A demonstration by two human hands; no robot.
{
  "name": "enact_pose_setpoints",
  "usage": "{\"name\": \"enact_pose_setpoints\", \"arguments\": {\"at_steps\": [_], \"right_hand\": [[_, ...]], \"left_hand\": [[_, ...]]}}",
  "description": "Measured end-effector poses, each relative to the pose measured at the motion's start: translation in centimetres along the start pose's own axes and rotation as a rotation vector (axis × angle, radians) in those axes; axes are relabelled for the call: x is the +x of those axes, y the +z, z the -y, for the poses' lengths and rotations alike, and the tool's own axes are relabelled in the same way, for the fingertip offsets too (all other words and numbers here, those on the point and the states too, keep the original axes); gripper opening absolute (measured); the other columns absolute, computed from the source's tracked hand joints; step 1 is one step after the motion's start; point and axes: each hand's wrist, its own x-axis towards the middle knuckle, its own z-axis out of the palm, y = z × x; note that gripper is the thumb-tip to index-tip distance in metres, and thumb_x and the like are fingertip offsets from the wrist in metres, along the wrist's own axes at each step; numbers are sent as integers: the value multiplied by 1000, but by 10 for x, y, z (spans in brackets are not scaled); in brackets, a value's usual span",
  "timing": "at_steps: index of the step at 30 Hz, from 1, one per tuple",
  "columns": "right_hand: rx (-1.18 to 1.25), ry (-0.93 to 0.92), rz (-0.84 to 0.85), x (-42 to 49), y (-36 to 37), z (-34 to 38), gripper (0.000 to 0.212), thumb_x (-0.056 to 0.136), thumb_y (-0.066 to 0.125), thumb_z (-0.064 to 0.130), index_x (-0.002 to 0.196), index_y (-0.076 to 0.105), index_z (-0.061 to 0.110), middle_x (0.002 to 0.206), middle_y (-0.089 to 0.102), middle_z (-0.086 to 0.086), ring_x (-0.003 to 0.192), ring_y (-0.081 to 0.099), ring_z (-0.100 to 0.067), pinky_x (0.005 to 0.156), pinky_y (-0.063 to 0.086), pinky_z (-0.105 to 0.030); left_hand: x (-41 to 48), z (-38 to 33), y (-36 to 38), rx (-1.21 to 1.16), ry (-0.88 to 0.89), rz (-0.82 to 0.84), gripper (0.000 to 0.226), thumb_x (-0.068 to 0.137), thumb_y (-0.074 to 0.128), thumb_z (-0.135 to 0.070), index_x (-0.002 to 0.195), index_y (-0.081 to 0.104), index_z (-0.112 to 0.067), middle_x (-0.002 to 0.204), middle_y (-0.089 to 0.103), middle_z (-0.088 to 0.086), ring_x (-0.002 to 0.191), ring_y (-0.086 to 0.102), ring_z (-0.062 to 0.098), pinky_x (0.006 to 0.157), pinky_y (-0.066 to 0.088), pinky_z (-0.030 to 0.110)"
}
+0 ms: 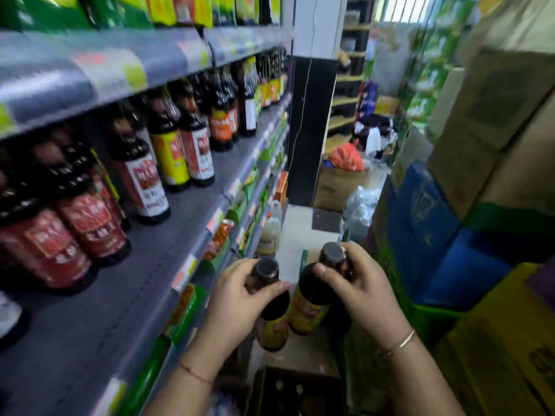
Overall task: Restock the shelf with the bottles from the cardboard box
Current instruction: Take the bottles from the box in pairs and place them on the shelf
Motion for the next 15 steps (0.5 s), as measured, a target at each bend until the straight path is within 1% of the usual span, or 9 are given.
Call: {"name": "enact_pose_setpoints", "arguments": {"at_steps": [1,2,4,5,7,9,11,12,15], "right_hand": [[13,-35,-3,8,-3,18,30,77,62,44,86,55,17,82,52,-14,75,53,-21,68,44,-38],[39,-67,-8,16,-5,35,23,78,62,43,88,56,22,84,53,-12,78,54,-19,69,45,-34],[143,-136,-13,28,-7,66,11,82,63,39,92,58,35,91,56,-3,85,58,-11,76,46,-22],[215,-158,-3,33,-5,79,11,84,64,36,94,59,35,91,60,2,86,60,-8,77,47,-20],[340,-170,6,41,-2,99,14,83,60,32,96,62,27,83,67,11,81,63,-4,73,49,-18],[399,-182,4,50,3,111,19,83,59,32,99,64,21,85,70,3,83,66,-14,73,54,-24],[443,-195,32,58,10,119,24,87,60,32,102,64,15,94,70,-14,91,65,-32,79,57,-40],[475,-200,58,63,15,122,25,88,60,31,103,63,12,97,68,-20,93,64,-36,80,56,-44],[593,-190,141,75,32,132,25,85,58,28,103,63,10,98,70,-19,95,66,-34,82,56,-41]], "left_hand": [[4,-17,-9,-4,35,-22,24,63,81,-45,76,65,-35,79,68,-12,79,64,1,69,50,21],[8,-33,-18,-3,60,-46,25,64,79,-49,78,65,-35,81,69,-13,81,64,1,70,49,20],[14,-61,-35,7,100,-109,27,67,76,-50,81,65,-30,84,69,-7,83,65,6,71,50,24],[16,-73,-44,12,109,-134,23,69,75,-46,81,65,-29,85,69,-4,83,64,6,70,49,23],[16,-95,-59,12,127,-161,14,73,74,-37,82,64,-31,87,68,-2,82,61,2,67,45,13],[16,-109,-72,-8,136,-186,18,75,74,-33,86,67,-21,88,70,-3,83,63,2,67,46,9],[16,-118,-85,-16,127,-219,22,74,74,-35,90,68,-20,89,72,-6,83,65,2,71,51,15],[15,-119,-90,-3,125,-244,23,73,74,-38,90,67,-23,88,72,-8,83,66,2,72,52,19],[13,-118,-109,18,98,-341,31,69,71,-48,90,67,-27,90,72,-10,86,67,3,76,54,28]]}}
